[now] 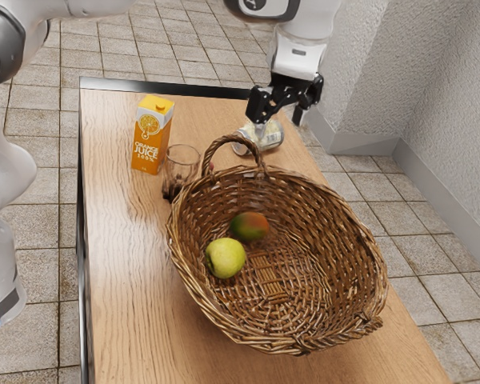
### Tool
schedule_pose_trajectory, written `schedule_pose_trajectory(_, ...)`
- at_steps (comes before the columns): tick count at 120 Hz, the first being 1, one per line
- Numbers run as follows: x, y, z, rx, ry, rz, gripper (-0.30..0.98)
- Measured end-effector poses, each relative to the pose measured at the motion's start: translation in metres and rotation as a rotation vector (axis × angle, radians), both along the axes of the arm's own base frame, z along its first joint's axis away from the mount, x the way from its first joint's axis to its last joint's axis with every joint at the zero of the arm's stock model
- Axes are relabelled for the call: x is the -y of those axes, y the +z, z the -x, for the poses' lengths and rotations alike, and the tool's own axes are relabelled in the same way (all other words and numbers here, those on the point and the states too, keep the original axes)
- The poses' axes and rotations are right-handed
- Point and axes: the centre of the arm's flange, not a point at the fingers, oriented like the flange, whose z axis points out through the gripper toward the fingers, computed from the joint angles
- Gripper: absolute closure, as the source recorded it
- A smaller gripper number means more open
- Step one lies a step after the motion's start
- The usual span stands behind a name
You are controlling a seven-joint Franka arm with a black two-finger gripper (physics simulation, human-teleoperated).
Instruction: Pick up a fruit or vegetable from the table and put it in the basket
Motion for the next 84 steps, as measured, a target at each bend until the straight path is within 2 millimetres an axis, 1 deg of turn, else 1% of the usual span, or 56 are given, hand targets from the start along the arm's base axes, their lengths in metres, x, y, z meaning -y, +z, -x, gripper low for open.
schedule_pose_trajectory(4,-0.053,-0.004,-0.005,-0.009,0.095,0.002,0.00)
schedule_pose_trajectory(9,-0.124,-0.009,-0.004,-0.021,0.223,0.005,0.00)
schedule_pose_trajectory(15,-0.207,-0.020,0.006,-0.043,0.380,-0.003,0.00)
schedule_pose_trajectory(19,-0.254,-0.029,0.015,-0.062,0.476,-0.014,0.00)
schedule_pose_trajectory(25,-0.317,-0.039,0.038,-0.085,0.604,-0.022,0.00)
schedule_pose_trajectory(29,-0.355,-0.046,0.056,-0.098,0.681,-0.022,0.00)
schedule_pose_trajectory(32,-0.379,-0.053,0.068,-0.108,0.731,-0.022,0.00)
schedule_pose_trajectory(35,-0.395,-0.058,0.075,-0.115,0.763,-0.022,0.00)
schedule_pose_trajectory(37,-0.398,-0.061,0.076,-0.116,0.768,-0.022,0.00)
schedule_pose_trajectory(39,-0.395,-0.063,0.072,-0.116,0.758,-0.023,0.00)
schedule_pose_trajectory(42,-0.378,-0.065,0.057,-0.115,0.718,-0.026,0.00)
schedule_pose_trajectory(45,-0.349,-0.067,0.036,-0.114,0.652,-0.029,0.00)
schedule_pose_trajectory(50,-0.285,-0.075,-0.003,-0.118,0.522,-0.038,0.00)
schedule_pose_trajectory(54,-0.237,-0.080,-0.024,-0.121,0.430,-0.044,0.00)
schedule_pose_trajectory(56,-0.221,-0.081,-0.030,-0.121,0.398,-0.046,0.00)
schedule_pose_trajectory(59,-0.205,-0.083,-0.036,-0.120,0.368,-0.046,0.00)
schedule_pose_trajectory(63,-0.200,-0.084,-0.038,-0.119,0.355,-0.044,0.00)
schedule_pose_trajectory(70,-0.208,-0.091,-0.038,-0.126,0.361,-0.037,0.01)
schedule_pose_trajectory(77,-0.216,-0.104,-0.036,-0.141,0.367,-0.031,0.01)
schedule_pose_trajectory(84,-0.219,-0.123,-0.036,-0.162,0.364,-0.026,0.01)
